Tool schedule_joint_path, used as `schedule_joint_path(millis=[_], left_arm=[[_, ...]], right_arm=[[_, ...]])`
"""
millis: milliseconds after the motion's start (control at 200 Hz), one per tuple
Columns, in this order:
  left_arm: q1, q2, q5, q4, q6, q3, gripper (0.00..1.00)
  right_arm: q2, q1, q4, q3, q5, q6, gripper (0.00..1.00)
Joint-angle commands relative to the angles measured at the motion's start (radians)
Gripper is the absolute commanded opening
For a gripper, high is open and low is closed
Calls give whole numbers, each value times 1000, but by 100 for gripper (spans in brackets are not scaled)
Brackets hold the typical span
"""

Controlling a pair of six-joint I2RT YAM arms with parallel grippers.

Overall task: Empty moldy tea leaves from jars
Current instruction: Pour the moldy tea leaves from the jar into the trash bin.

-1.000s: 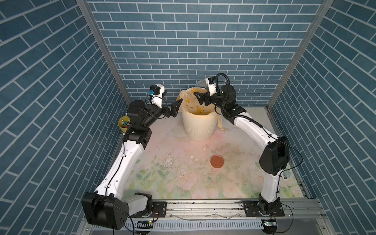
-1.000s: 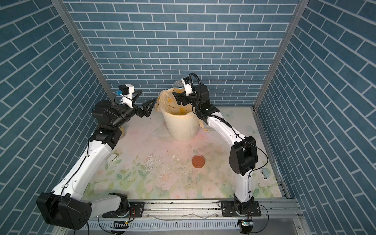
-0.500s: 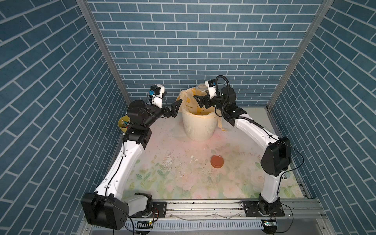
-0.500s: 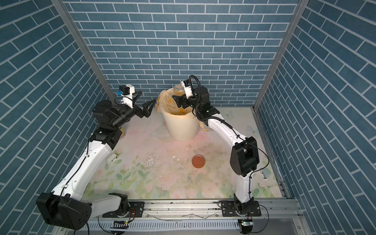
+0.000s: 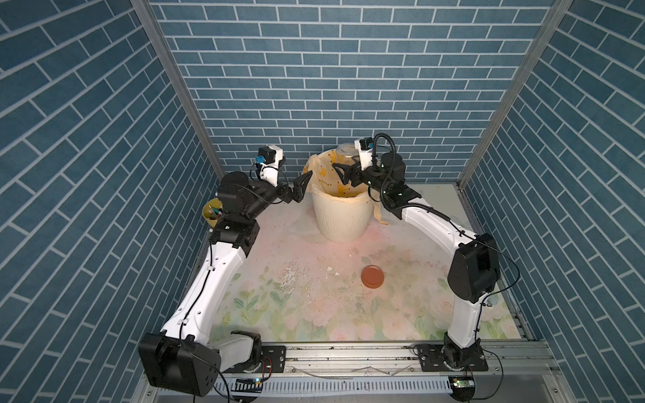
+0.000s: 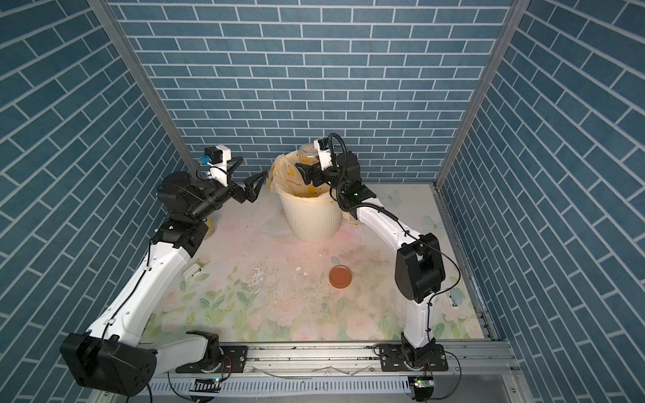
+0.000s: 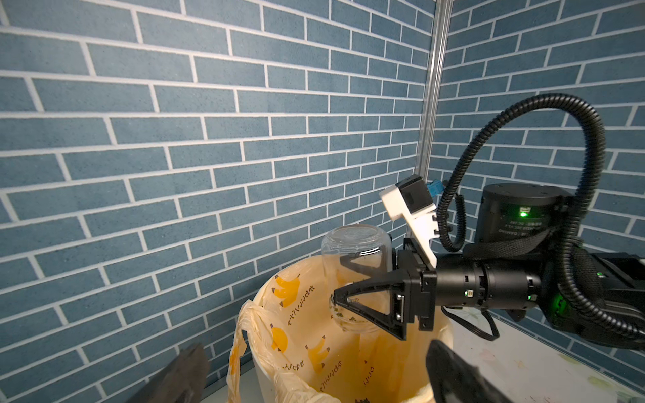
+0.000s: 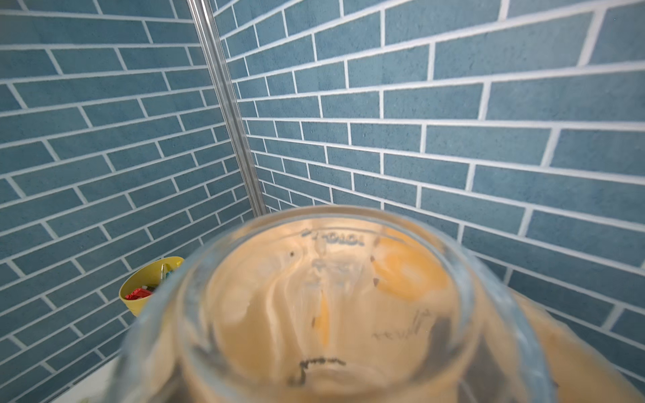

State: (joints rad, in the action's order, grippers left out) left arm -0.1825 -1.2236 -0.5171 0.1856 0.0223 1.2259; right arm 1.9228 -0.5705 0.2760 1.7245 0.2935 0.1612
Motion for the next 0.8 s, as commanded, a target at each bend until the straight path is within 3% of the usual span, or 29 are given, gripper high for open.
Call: schedule_joint_path(millis=[0, 100, 265, 485, 705, 795], left_arm=[[5, 6, -9, -21, -26, 45, 99], [5, -11, -12, -30, -26, 67, 99], [9, -60, -50, -42, -10, 110, 99], [46, -224, -288, -18, 70, 291, 99], [54, -361, -526, 28, 108, 425, 99], [54, -395, -548, 23, 104, 449, 99]], right_arm=[[-25, 9, 91, 127, 54, 38, 0], [-30, 9, 62, 146, 68, 22, 0], [-57, 9, 175, -36, 64, 34, 0], [-58, 14, 62, 70, 155, -56, 0], [-107, 14, 50, 4, 168, -119, 0], [-115, 15, 47, 6, 195, -127, 0]])
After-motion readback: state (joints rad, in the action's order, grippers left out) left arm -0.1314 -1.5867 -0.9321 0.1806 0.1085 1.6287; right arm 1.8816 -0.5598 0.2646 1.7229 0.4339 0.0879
